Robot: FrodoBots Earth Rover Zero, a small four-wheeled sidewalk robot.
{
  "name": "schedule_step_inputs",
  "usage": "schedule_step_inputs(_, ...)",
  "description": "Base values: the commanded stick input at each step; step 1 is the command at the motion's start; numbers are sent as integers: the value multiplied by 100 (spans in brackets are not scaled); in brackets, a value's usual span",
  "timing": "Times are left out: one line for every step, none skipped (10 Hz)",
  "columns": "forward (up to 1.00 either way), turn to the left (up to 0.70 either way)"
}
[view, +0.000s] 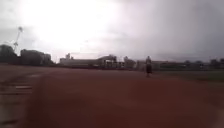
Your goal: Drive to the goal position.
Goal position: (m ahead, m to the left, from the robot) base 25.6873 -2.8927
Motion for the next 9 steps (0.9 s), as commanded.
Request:
schedule_step_inputs(50, 0)
schedule_step_inputs(50, 0)
schedule_step_inputs(50, 0)
schedule_step_inputs(50, 0)
schedule_step_inputs(50, 0)
schedule_step_inputs(50, 0)
schedule_step_inputs(50, 0)
schedule_step_inputs(50, 0)
schedule_step_inputs(50, 0)
